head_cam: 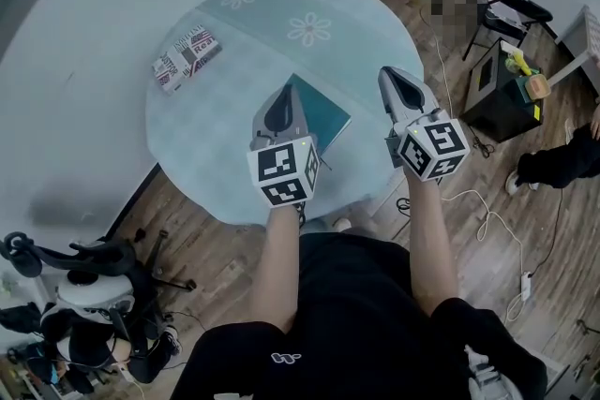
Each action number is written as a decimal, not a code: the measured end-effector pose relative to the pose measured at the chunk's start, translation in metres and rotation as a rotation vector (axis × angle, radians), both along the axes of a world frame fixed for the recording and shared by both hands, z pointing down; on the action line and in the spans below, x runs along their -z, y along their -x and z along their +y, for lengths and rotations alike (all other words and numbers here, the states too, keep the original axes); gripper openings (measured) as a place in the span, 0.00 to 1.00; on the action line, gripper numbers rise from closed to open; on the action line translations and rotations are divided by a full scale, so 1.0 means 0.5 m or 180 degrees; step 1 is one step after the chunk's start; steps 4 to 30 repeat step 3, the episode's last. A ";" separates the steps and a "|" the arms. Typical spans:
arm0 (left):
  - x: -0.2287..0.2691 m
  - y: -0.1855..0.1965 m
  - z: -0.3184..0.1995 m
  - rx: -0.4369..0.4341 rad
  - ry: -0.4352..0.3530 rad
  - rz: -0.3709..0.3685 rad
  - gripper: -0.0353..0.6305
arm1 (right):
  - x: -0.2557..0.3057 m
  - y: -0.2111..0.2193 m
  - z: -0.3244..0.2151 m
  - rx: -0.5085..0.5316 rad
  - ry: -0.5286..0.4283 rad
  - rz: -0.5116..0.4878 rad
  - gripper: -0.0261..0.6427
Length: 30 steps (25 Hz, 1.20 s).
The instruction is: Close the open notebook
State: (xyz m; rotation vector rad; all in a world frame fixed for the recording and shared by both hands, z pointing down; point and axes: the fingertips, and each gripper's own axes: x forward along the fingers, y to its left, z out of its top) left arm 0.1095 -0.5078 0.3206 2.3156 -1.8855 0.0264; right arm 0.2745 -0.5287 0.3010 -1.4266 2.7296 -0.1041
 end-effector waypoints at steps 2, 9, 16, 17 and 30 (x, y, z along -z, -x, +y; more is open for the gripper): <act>-0.007 0.000 0.001 0.0010 0.0019 0.0005 0.06 | -0.006 0.001 0.002 0.0022 0.0004 0.0033 0.06; -0.011 -0.001 0.001 0.0013 0.0027 0.0008 0.06 | -0.010 0.002 0.003 0.0033 0.0006 0.0050 0.06; -0.011 -0.001 0.001 0.0013 0.0027 0.0008 0.06 | -0.010 0.002 0.003 0.0033 0.0006 0.0050 0.06; -0.011 -0.001 0.001 0.0013 0.0027 0.0008 0.06 | -0.010 0.002 0.003 0.0033 0.0006 0.0050 0.06; -0.011 -0.001 0.001 0.0013 0.0027 0.0008 0.06 | -0.010 0.002 0.003 0.0033 0.0006 0.0050 0.06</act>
